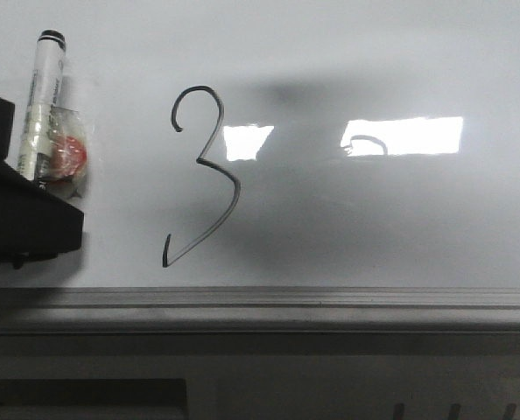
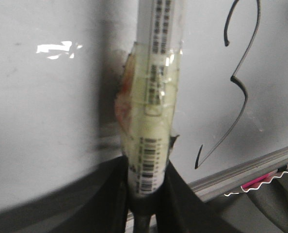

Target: Write number 3 on whiteboard

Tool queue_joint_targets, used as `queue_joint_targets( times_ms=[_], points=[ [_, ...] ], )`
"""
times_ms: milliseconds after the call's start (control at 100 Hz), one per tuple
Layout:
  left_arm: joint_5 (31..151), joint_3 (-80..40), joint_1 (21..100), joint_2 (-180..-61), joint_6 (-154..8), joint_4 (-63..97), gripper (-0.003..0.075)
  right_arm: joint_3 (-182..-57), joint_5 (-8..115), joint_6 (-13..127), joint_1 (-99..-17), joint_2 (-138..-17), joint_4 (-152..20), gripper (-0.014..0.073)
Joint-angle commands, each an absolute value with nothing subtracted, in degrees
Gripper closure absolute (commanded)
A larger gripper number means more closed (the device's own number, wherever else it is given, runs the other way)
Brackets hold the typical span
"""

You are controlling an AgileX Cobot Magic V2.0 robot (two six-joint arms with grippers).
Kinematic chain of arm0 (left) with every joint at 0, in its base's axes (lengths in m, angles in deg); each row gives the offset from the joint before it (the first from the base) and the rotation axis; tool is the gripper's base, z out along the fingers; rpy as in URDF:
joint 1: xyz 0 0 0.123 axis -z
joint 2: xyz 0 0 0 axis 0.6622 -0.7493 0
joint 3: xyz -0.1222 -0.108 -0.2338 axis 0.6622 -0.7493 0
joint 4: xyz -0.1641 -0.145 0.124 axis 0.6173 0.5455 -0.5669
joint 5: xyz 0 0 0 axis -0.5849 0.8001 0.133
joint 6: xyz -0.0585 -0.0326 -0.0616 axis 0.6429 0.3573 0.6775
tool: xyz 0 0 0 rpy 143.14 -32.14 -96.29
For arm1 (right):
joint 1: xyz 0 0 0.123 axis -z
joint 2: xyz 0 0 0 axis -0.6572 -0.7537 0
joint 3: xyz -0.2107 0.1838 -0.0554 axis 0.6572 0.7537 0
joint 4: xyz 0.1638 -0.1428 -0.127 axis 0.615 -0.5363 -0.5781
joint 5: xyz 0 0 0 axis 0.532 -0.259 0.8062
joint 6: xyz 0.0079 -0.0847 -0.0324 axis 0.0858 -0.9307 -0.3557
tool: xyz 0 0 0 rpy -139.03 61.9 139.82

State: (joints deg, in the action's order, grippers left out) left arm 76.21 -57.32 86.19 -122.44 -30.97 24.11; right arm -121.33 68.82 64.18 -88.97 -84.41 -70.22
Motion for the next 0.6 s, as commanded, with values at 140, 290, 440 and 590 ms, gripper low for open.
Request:
queue_joint_targets(
  times_ms=[140,290,440,590],
  points=[
    [72.88,-56.2,85.29,-122.54,-30.6,25.1,0.034,-123.41,65.33,63.81,-88.55,-83.0,-70.41,0.0044],
    [72.99,-56.2,85.29,-121.84,-30.98,24.99,0.0311,-123.41,66.0,63.81,-88.55,-83.0,-70.41,0.0049],
    [74.4,-56.2,84.86,-116.66,-30.98,21.03,0.0323,-123.3,67.8,63.81,-88.55,-81.73,-70.41,0.0215],
    [77.27,-56.2,82.73,-107.86,-31.03,17.04,0.0584,-122.67,68.33,63.81,-88.45,-78.98,-70.41,0.0657]
  ],
)
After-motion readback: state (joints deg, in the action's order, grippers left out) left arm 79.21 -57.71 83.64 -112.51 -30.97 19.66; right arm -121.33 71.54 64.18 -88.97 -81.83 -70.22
